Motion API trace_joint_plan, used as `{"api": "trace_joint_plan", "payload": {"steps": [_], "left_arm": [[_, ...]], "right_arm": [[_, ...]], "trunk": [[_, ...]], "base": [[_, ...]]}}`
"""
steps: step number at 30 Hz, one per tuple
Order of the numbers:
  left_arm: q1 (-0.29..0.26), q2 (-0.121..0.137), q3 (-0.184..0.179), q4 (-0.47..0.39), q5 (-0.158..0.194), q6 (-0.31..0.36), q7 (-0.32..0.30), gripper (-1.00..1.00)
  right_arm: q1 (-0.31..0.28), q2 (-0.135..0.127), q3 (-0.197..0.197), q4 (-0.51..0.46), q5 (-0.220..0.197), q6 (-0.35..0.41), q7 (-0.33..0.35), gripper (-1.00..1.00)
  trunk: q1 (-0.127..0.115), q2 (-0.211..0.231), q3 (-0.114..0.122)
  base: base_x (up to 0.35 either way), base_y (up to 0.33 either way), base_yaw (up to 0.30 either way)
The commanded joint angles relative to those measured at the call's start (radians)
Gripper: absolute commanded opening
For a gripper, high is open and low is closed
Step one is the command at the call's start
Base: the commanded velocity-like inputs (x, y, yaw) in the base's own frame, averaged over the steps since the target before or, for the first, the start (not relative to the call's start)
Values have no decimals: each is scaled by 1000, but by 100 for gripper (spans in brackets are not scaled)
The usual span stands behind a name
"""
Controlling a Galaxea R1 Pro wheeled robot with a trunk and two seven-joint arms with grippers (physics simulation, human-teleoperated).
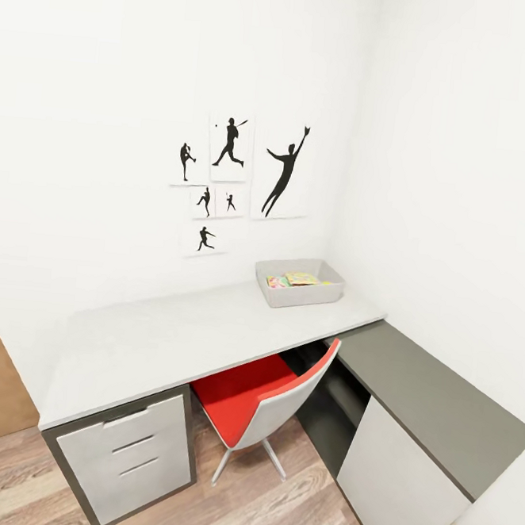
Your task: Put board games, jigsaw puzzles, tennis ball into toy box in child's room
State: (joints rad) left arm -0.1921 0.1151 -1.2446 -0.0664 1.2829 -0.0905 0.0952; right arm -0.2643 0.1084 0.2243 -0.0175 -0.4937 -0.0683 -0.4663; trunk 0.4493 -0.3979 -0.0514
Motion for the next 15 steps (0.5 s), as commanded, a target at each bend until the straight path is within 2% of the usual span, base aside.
{"api": "trace_joint_plan", "payload": {"steps": [1,6,15], "left_arm": [[9,1,-9,-4,6,-4,8,100],[23,0,-8,-6,5,-7,8,100],[26,-2,-6,-9,3,-7,2,100]], "right_arm": [[9,-4,9,2,-10,-12,-4,100],[55,-12,7,4,-3,-23,-5,100],[73,-12,8,5,-1,-24,-3,100]], "trunk": [[1,-2,-2],[1,-2,-2],[1,-2,-2]], "base": [[0,0,0],[0,0,0],[0,0,0]]}}
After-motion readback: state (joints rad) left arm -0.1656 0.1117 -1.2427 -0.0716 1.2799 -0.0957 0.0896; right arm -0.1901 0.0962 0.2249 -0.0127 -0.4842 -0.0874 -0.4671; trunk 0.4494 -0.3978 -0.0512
